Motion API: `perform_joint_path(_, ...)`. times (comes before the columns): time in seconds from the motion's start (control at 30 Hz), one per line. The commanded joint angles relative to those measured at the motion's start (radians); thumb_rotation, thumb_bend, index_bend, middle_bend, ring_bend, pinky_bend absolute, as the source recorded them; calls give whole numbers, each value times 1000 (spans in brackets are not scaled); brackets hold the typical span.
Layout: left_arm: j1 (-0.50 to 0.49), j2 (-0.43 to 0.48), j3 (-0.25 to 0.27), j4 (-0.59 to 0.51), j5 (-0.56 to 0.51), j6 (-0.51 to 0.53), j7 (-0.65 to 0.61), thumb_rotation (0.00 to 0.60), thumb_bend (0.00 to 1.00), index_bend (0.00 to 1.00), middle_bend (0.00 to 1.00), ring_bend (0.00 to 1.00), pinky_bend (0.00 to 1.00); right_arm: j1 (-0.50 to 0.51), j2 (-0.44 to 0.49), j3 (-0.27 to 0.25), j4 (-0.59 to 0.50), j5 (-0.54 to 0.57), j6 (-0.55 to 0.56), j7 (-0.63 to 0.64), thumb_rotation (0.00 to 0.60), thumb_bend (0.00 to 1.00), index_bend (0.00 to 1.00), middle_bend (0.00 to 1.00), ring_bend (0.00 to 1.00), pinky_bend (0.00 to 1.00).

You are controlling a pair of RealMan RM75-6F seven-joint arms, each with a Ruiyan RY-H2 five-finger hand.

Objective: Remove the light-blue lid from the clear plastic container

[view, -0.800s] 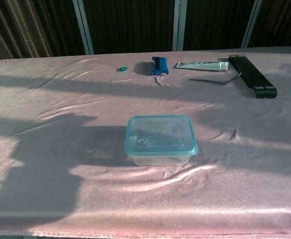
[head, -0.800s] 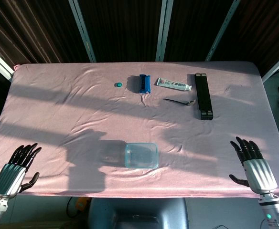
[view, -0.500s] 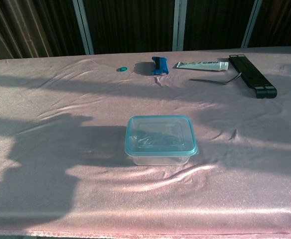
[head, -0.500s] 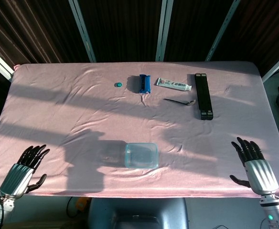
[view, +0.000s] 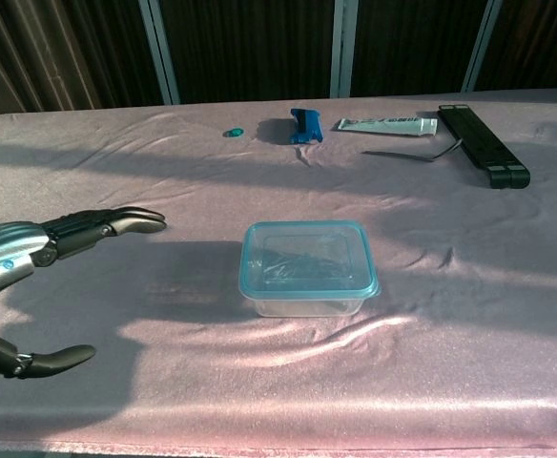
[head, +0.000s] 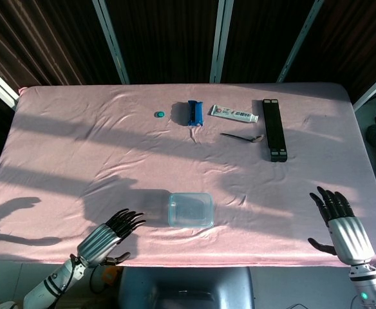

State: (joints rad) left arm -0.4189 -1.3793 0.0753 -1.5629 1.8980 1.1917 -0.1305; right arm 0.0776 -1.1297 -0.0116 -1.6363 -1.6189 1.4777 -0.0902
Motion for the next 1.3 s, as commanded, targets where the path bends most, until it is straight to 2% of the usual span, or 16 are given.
perform_joint_path(0.03,-52,-81,-51,-38,-83,-80,64,600,268,0,0,0,0,1,2,0,0,-4,2,14,600,119,0,0,0,0)
perform_joint_path(0.27,-113,-187,-124,-28,-201,-166,149,600,269,0,0,0,0,4,8,-1,0,5,-13,17,600,120,0,0,0,0)
perform_joint_path(0.43,-164,-231,-152,-44,-297,-263,217,600,266,0,0,0,0,8,13,-1,-4,12,-25,19,600,120,0,0,0,0)
perform_joint_path(0.53,-184,-266,-169,-33,-346,-287,276,600,267,0,0,0,0,9,17,-4,-8,13,-32,19,600,119,0,0,0,0)
perform_joint_path(0.73,-208,-333,-203,2,-400,-274,341,600,265,0,0,0,0,11,26,-10,-13,9,-41,28,600,120,0,0,0,0)
perform_joint_path(0.97,-248,-394,-231,60,-504,-318,361,600,266,0,0,0,0,9,27,-15,-14,1,-39,26,600,120,0,0,0,0)
perform_joint_path(1.3,-281,-417,-239,103,-550,-302,436,600,265,0,0,0,0,8,38,-17,-12,0,-37,45,600,119,0,0,0,0)
